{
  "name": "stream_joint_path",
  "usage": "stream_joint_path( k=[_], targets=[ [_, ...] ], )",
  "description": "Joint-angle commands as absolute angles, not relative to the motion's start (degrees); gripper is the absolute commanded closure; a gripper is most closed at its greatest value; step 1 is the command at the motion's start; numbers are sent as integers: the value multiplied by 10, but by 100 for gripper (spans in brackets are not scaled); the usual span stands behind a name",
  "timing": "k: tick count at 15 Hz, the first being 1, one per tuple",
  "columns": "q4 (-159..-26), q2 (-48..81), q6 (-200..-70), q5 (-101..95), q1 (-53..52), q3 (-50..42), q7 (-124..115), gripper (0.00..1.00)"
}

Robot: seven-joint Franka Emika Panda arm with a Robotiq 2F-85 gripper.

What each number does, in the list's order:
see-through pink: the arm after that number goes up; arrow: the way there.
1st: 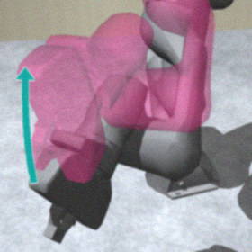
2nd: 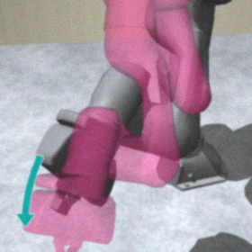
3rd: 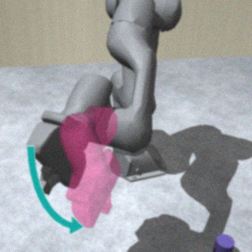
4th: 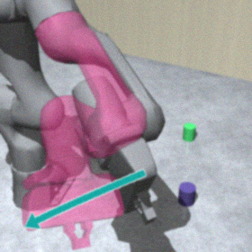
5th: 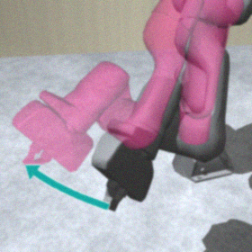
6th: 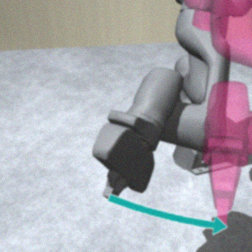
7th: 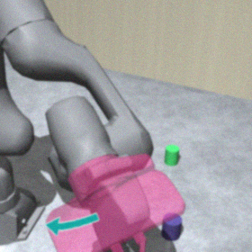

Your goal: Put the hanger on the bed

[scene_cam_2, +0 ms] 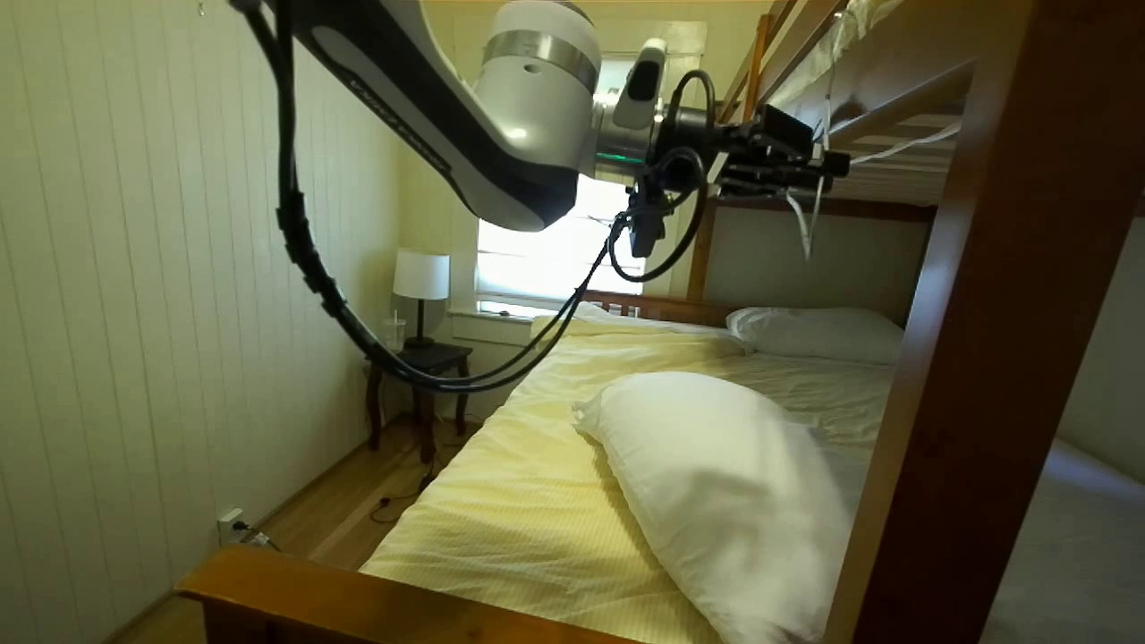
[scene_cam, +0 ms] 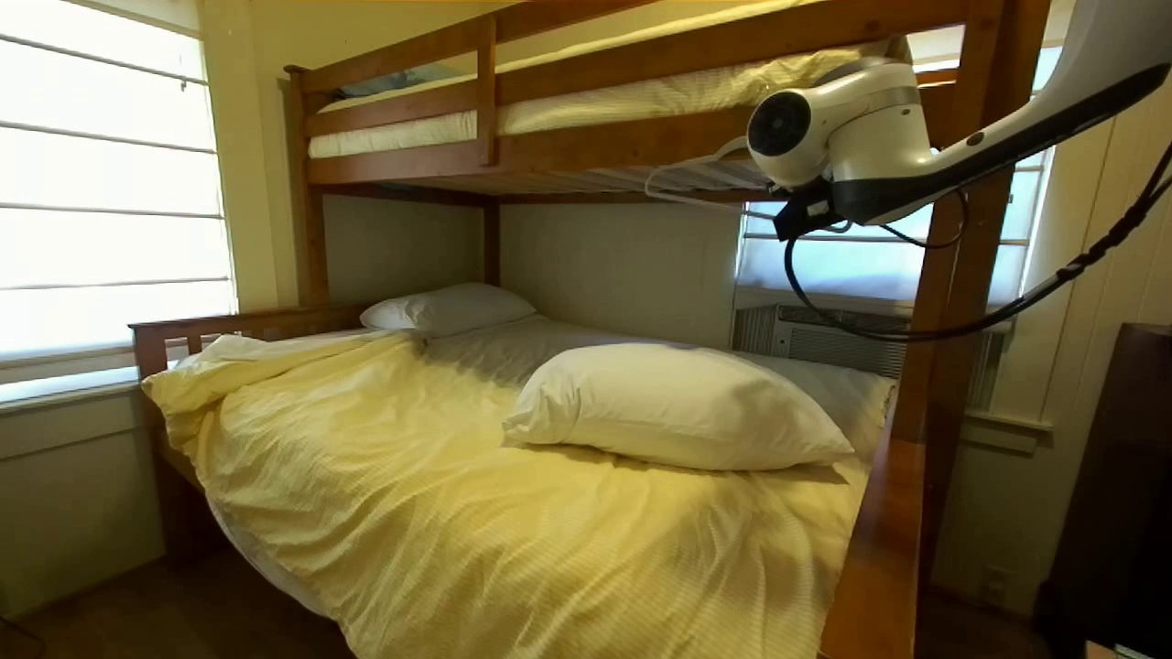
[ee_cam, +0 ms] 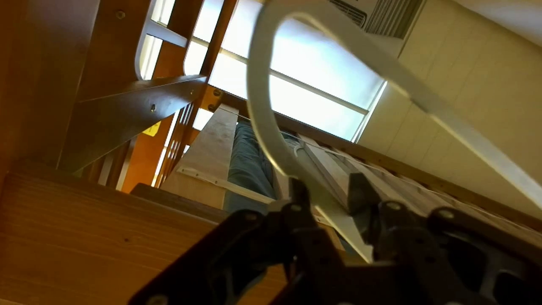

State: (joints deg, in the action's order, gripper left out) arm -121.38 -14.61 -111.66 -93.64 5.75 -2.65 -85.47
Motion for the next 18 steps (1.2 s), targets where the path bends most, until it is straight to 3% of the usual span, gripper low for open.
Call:
stream_joint_path(
  k=[1, 18],
  targets=[
    [-1215, -148, -1101, -963, 47, -30, -875, 98],
    [-1309, -170, -1181, -949, -15, -9, -815, 99]
  ],
)
